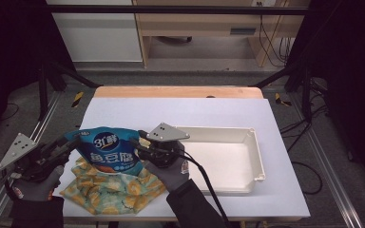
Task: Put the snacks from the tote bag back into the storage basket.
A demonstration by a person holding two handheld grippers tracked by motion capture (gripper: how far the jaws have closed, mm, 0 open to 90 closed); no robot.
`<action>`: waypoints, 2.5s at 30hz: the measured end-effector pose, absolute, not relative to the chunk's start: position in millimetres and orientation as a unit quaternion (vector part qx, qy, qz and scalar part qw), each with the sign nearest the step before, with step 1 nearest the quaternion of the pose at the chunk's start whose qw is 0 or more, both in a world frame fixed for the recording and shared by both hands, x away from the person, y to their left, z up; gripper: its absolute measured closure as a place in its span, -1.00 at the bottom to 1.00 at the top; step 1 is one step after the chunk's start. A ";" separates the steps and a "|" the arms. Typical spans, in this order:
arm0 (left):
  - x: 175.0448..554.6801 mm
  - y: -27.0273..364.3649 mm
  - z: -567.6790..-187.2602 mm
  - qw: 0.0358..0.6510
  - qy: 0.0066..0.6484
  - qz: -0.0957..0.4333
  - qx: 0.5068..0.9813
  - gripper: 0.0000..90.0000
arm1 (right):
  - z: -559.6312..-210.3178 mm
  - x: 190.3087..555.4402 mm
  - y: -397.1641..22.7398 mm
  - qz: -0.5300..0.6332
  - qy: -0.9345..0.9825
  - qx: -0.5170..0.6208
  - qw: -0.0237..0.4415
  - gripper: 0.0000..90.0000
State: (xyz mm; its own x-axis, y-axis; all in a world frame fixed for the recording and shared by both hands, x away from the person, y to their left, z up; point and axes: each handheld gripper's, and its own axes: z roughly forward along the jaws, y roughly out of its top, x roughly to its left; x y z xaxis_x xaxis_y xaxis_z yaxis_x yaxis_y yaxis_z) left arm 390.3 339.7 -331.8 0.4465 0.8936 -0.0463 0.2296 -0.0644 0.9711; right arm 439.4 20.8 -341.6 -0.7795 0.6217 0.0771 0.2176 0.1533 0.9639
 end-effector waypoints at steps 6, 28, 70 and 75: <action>392.1 339.2 -333.7 0.539 0.427 0.300 0.661 0.51 | -342.5 442.4 27.2 0.583 0.743 0.282 0.168 0.53; 389.7 333.2 -335.4 0.534 0.438 0.302 0.657 0.99 | -337.4 444.1 29.8 0.575 0.749 0.284 0.167 0.99; 375.2 326.2 -288.0 0.550 0.419 0.334 0.640 1.00 | -287.2 434.6 26.7 0.586 0.738 0.262 0.208 1.00; 372.0 325.9 -275.4 0.553 0.412 0.340 0.640 1.00 | -274.3 431.9 25.7 0.590 0.736 0.254 0.215 1.00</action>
State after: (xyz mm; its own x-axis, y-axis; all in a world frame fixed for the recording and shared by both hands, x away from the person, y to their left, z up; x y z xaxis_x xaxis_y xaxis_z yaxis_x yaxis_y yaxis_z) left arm 372.0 325.9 -275.4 0.4299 0.9026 -0.0215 0.1516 -0.0487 0.9872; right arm 431.9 25.7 -274.3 -0.7790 0.6267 -0.0163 0.1208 0.1756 0.9770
